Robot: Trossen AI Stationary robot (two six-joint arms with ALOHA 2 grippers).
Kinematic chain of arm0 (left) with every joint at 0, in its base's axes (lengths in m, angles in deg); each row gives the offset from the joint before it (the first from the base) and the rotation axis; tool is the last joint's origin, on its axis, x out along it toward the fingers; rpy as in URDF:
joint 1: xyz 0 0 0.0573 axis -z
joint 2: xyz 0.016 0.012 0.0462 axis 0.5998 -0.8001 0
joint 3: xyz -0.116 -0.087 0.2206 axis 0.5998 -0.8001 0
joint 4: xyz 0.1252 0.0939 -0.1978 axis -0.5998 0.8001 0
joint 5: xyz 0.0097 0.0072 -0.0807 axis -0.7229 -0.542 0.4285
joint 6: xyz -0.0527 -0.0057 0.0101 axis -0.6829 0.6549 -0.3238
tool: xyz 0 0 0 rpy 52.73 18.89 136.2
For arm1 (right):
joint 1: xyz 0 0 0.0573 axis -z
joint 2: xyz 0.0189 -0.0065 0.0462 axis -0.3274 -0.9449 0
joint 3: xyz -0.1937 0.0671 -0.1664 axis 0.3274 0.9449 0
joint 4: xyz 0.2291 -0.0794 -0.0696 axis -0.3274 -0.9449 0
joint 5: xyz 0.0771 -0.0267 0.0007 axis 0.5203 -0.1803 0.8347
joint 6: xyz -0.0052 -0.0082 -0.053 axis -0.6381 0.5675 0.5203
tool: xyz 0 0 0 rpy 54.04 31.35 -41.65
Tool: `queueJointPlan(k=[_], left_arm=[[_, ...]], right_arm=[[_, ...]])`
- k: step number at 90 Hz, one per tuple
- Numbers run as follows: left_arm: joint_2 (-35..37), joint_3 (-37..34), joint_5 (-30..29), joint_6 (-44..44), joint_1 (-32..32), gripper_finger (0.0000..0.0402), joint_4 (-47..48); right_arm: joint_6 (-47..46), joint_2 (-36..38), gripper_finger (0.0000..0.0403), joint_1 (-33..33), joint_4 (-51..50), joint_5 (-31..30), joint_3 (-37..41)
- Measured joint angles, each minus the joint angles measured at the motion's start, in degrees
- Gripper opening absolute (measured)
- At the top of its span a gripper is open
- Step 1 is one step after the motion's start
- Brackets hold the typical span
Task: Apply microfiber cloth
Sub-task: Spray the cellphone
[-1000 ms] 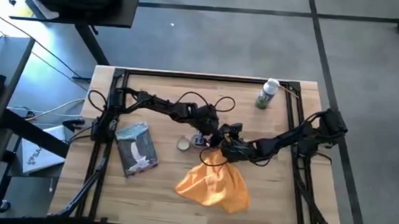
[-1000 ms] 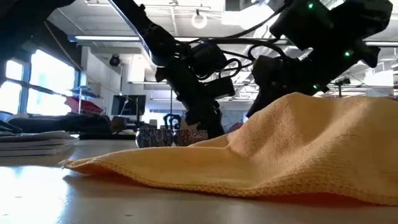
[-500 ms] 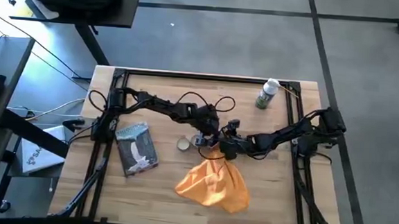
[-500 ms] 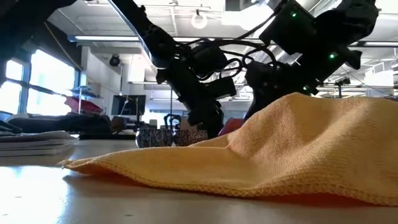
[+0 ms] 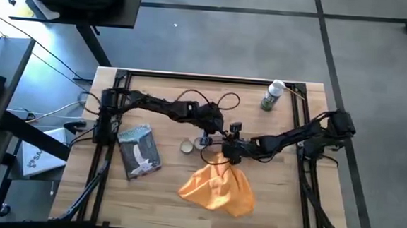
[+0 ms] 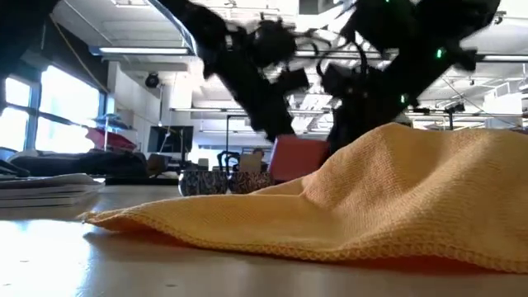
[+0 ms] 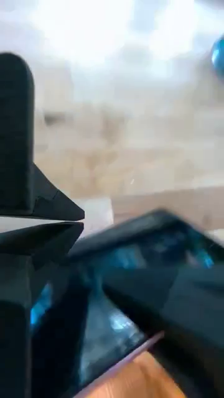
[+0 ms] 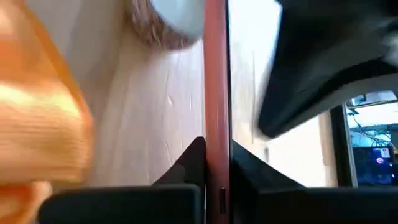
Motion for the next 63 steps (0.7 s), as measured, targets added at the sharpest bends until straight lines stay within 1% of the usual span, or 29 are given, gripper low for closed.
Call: queueJointPlan(k=[9,16,24,30,39,43,56,63], left_arm=[[6.62,-0.09,0.04,0.46,-0.52,0.0000,4.48],[12.04,-1.51,1.70,0.64,-0.59,0.0000,4.31],[17.48,-3.99,5.53,0.33,-0.54,0.0000,3.30],[21.76,-7.30,10.41,-0.68,-0.35,0.0000,-0.03],[27.93,-14.56,18.66,-3.78,-0.21,0.0000,-11.54],[30.04,-18.54,20.71,-5.40,0.22,0.0000,-17.87],[34.21,-32.18,21.40,-11.63,1.84,0.0001,-41.68],[34.48,-38.14,19.28,-15.89,2.61,0.0003,-53.68]], right_arm=[[-3.56,2.46,0.0009,-1.16,-10.95,0.13,-4.17],[-7.49,4.38,0.0008,-2.07,-18.70,0.07,-7.31],[-11.89,6.53,0.0006,-3.12,-26.47,0.07,-10.73],[-15.22,7.96,0.0005,-3.94,-31.61,0.11,-13.08],[-19.92,10.30,0.0005,-5.01,-37.43,0.22,-15.59],[-21.74,11.38,0.0004,-5.56,-38.58,0.22,-16.12],[-27.14,14.98,0.0004,-7.13,-39.56,0.21,-16.23],[-30.41,16.53,0.0004,-7.84,-38.97,0.01,-15.62]])
